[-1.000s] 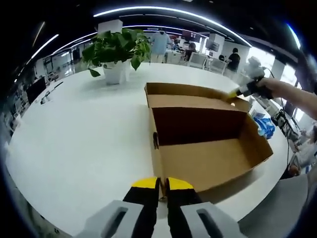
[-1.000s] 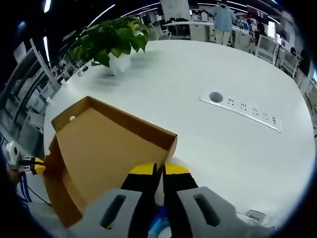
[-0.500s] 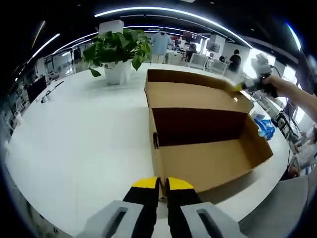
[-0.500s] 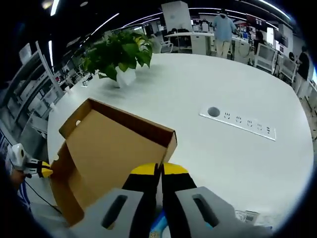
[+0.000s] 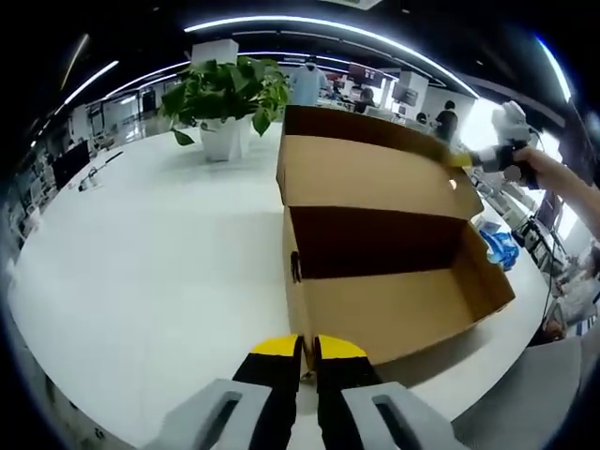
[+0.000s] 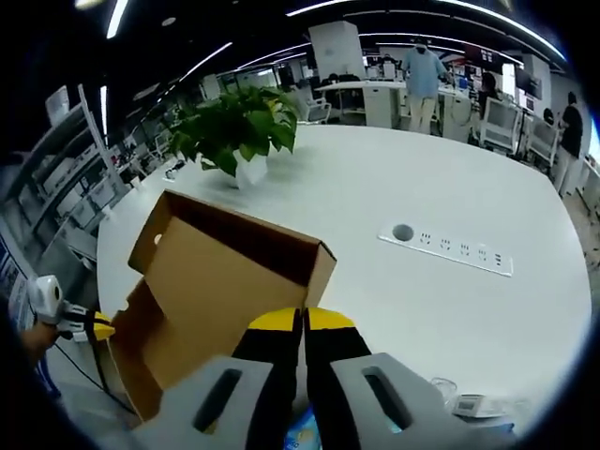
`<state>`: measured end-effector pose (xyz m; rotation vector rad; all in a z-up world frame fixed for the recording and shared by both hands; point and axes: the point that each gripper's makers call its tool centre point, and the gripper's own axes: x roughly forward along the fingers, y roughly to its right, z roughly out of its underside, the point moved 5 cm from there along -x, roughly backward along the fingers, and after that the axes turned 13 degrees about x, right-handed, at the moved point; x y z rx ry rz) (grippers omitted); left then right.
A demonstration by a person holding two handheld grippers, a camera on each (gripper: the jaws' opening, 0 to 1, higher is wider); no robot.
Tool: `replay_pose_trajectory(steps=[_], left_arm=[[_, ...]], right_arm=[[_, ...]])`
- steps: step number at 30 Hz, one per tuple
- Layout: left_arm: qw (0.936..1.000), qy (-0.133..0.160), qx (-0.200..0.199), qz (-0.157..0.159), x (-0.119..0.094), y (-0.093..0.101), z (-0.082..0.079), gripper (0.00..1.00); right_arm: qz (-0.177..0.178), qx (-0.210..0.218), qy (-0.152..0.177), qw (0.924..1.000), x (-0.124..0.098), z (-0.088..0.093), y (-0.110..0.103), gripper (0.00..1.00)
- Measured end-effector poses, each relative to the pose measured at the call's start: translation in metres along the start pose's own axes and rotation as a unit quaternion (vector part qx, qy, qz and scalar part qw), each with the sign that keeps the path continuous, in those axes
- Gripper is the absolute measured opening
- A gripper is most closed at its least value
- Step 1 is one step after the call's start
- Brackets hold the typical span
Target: Operate the shoe box by opening the lid, removing the specified soft item, and placing it in the target area until the item is outside and the box remains undamaged.
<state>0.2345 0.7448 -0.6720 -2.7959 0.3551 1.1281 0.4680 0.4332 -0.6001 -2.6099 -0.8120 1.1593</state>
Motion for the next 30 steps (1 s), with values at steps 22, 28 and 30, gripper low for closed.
replay_pose_trajectory(steps=[22, 28, 30], left_arm=[[0.9999, 0.012, -0.003, 0.012, 0.000, -0.002, 0.001, 0.05], [0.9998, 0.015, 0.001, 0.015, 0.000, -0.001, 0.001, 0.05], [0.9998, 0.014, 0.005, 0.016, 0.000, -0.001, 0.001, 0.05]], right_arm=[[-0.015, 0.008, 0.064, 0.9978, -0.051, 0.020, -0.030, 0.00], [-0.019, 0.014, 0.073, 0.9971, -0.062, 0.029, -0.035, 0.00], [-0.020, 0.018, 0.076, 0.9967, -0.066, 0.033, -0.037, 0.00]])
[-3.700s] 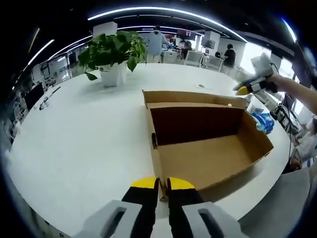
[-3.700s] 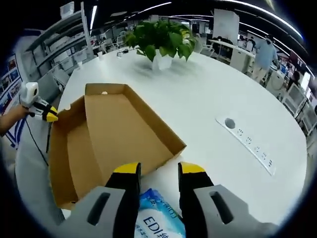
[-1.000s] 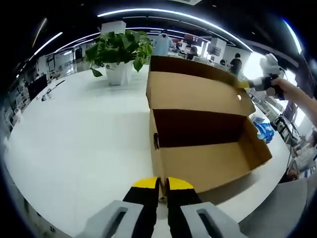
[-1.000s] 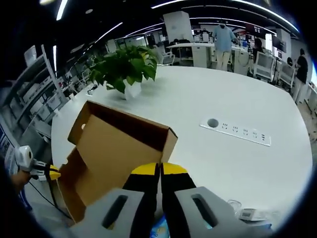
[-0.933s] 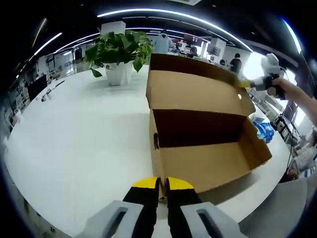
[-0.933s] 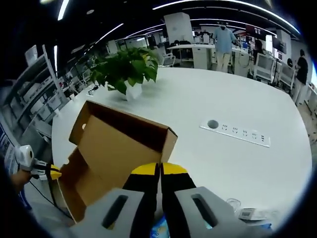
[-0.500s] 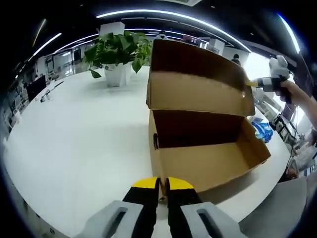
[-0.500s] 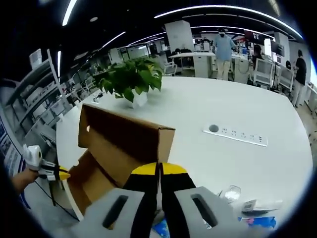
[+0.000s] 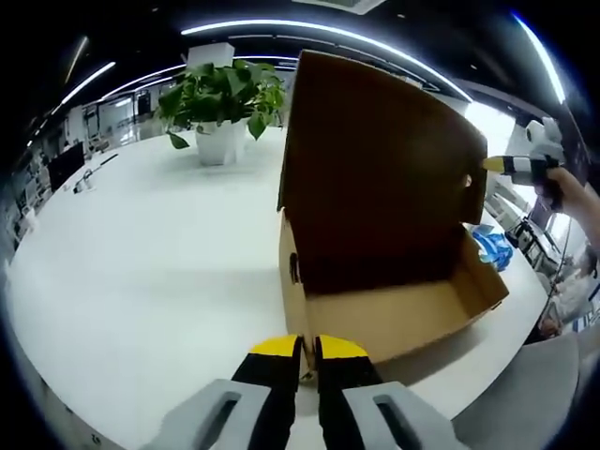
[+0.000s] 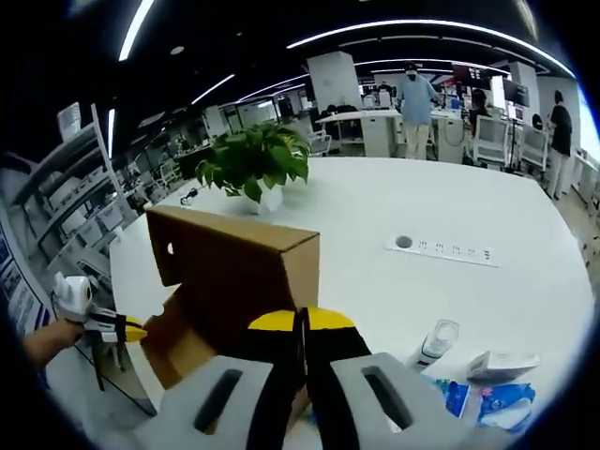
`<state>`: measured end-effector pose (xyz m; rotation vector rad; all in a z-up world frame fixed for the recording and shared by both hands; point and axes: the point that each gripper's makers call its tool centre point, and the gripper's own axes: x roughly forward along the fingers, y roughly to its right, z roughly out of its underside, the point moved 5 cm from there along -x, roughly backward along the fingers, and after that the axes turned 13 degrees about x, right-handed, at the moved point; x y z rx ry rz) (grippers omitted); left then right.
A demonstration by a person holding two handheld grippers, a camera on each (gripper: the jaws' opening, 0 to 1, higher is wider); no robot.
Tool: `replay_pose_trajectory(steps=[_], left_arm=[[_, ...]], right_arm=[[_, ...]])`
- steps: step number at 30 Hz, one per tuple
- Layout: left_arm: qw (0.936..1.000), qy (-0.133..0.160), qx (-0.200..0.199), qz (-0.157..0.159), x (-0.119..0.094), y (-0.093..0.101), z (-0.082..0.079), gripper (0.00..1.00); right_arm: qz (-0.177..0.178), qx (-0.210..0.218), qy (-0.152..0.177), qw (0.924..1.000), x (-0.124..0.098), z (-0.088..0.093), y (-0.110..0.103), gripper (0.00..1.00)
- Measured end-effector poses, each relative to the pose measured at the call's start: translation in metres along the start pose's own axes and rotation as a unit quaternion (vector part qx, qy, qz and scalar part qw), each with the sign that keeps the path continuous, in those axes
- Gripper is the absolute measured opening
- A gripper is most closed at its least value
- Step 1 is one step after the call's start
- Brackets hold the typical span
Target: Operate the shoe box by opening the lid, removing the specified soft item, and placing it in the target area until the item is outside and the box remains undamaged.
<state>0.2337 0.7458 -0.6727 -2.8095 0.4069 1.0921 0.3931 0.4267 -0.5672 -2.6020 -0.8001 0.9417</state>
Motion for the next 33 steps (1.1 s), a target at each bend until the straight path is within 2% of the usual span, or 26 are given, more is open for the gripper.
replay_pose_trajectory(steps=[5, 10, 21, 23, 27, 33], left_arm=[[1.0000, 0.000, 0.003, 0.002, 0.000, 0.000, 0.000, 0.06], [1.0000, 0.003, 0.008, -0.001, -0.001, 0.001, 0.001, 0.06], [0.9999, 0.008, 0.012, -0.005, -0.002, 0.001, 0.000, 0.06], [0.9997, 0.013, 0.019, -0.003, -0.003, 0.002, 0.000, 0.08], [0.9997, 0.017, 0.017, -0.001, -0.004, 0.004, 0.000, 0.17], [0.9993, 0.029, 0.025, -0.004, -0.012, 0.002, -0.007, 0.20]], right_arm=[[-0.003, 0.005, 0.007, 1.0000, -0.009, 0.007, -0.004, 0.00], [-0.011, 0.026, 0.014, 0.9995, -0.016, 0.014, -0.004, 0.01], [-0.018, 0.033, 0.025, 0.9990, -0.029, 0.031, -0.012, 0.03], [-0.017, 0.024, 0.027, 0.9992, -0.031, 0.034, -0.013, 0.03], [-0.020, 0.022, 0.033, 0.9990, -0.034, 0.042, -0.014, 0.04], [-0.022, 0.012, 0.031, 0.9992, -0.040, 0.054, -0.017, 0.05]])
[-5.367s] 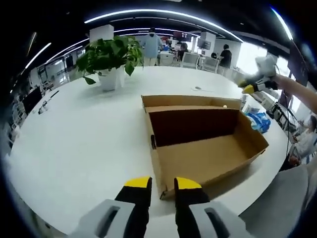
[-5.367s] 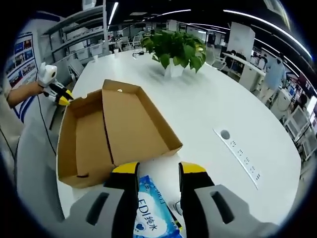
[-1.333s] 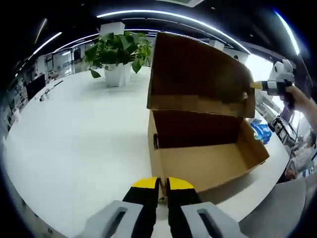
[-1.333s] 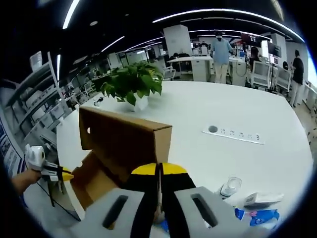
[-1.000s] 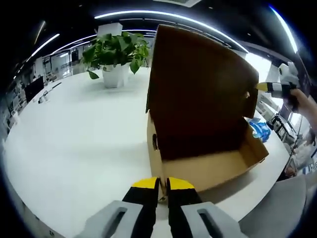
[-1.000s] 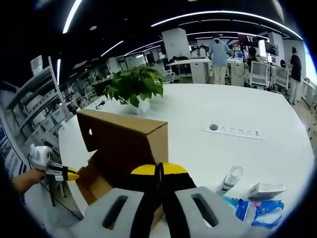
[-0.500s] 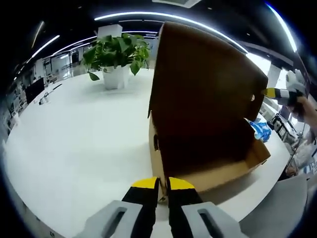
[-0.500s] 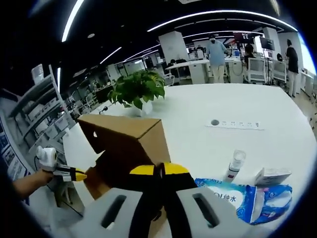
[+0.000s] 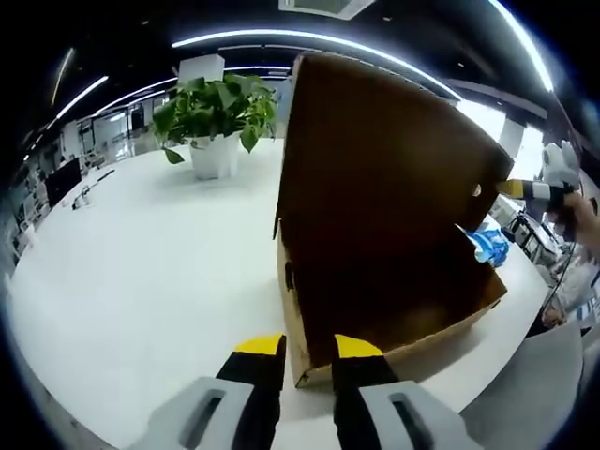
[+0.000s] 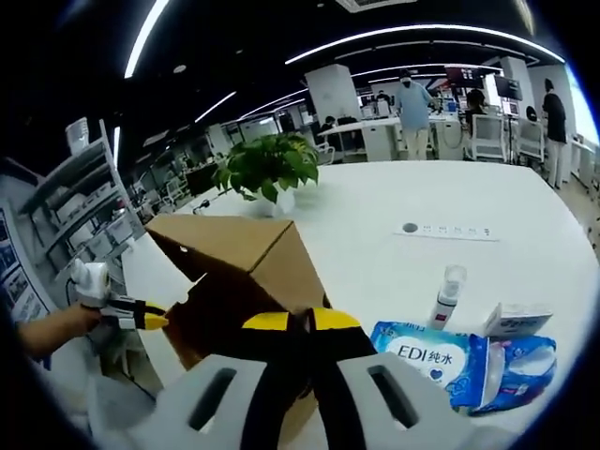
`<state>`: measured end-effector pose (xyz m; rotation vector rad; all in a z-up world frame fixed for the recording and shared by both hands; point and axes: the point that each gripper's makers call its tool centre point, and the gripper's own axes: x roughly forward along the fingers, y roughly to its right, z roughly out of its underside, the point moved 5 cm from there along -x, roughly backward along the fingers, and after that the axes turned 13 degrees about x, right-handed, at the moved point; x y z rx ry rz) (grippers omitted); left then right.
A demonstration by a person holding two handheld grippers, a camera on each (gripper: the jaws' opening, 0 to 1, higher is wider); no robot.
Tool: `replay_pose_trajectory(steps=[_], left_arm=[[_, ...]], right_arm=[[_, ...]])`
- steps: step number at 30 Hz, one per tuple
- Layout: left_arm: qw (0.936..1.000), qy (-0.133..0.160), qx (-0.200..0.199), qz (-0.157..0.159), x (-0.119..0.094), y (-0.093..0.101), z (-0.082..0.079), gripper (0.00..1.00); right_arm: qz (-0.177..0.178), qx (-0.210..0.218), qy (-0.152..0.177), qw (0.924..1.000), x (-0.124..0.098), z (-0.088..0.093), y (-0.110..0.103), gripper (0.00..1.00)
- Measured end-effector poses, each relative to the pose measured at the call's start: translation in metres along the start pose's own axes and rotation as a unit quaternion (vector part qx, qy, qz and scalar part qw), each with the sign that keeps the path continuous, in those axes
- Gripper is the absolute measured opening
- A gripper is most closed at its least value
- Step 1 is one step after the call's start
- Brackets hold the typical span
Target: Operate the shoe box by opening the lid, removing the specified soft item, and placing it in the target area until the item is outside and the box remains undamaged.
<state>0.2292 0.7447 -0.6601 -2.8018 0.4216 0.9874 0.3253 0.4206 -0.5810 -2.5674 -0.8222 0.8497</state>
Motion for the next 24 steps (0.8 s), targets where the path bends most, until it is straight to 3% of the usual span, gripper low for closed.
replay_pose_trajectory(steps=[15, 24], left_arm=[[0.9981, 0.052, 0.033, -0.011, -0.027, -0.010, -0.045, 0.27], [0.9962, 0.062, 0.061, -0.004, -0.027, -0.008, -0.054, 0.31]], right_arm=[[-0.005, -0.026, -0.002, 0.9997, -0.009, 0.023, -0.004, 0.07], [-0.025, -0.046, -0.011, 0.9986, -0.014, 0.039, -0.008, 0.13]])
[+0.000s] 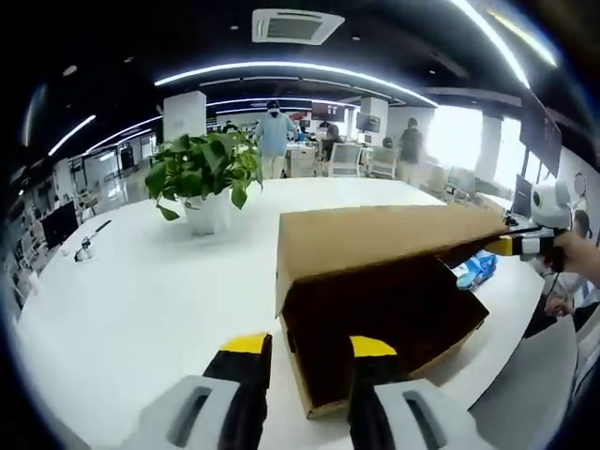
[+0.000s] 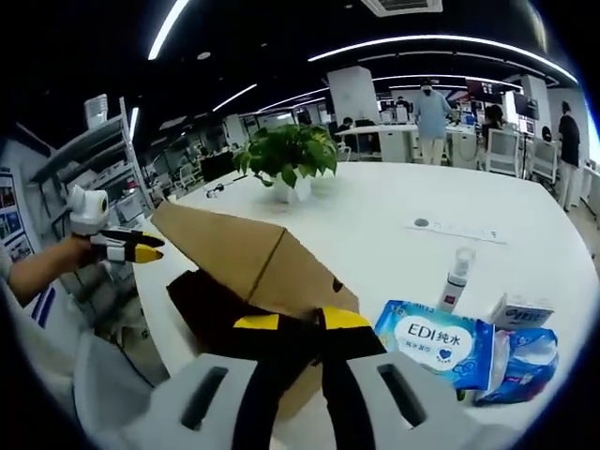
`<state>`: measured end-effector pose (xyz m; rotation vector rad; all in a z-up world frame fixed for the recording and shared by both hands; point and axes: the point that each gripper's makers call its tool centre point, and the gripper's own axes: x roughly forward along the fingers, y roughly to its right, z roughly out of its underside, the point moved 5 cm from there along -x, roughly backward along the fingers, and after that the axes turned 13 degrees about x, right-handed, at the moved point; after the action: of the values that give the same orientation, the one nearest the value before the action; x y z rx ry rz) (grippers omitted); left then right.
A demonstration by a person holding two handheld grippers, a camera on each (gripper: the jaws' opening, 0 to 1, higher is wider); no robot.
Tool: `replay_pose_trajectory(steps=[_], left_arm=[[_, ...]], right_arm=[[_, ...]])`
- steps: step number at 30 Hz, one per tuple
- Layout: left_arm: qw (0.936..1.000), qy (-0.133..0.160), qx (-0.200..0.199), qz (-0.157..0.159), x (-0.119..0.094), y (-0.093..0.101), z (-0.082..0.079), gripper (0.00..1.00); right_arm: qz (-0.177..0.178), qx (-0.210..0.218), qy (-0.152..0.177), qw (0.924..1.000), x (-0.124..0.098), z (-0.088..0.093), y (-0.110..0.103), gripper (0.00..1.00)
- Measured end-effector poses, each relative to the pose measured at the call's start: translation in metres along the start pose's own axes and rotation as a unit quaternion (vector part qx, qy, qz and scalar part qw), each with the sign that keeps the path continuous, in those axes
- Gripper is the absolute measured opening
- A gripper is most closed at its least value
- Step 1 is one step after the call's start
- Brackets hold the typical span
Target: Operate the shoe box by opening the lid, removing the specified soft item, and placing it in the target area until the item is outside and the box remains undamaged.
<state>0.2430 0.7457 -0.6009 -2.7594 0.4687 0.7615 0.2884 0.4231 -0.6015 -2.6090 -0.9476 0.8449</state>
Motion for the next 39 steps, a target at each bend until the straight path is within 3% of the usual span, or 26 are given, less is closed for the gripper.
replay_pose_trajectory(steps=[11, 22, 34, 39], left_arm=[[0.9993, 0.002, 0.033, 0.018, -0.001, 0.004, 0.001, 0.38], [0.9957, -0.025, 0.075, 0.049, 0.002, 0.022, 0.017, 0.40], [0.9937, -0.030, 0.089, 0.061, 0.000, 0.029, 0.022, 0.42], [0.9931, -0.038, 0.089, 0.067, 0.002, 0.032, 0.029, 0.44]], right_arm=[[-0.024, -0.050, -0.019, 0.9983, -0.003, 0.022, -0.007, 0.21], [-0.037, -0.084, -0.035, 0.9952, -0.003, 0.042, -0.006, 0.26], [-0.058, -0.134, -0.046, 0.9882, -0.004, 0.060, -0.010, 0.32], [-0.061, -0.133, -0.054, 0.9878, -0.002, 0.066, -0.009, 0.33]])
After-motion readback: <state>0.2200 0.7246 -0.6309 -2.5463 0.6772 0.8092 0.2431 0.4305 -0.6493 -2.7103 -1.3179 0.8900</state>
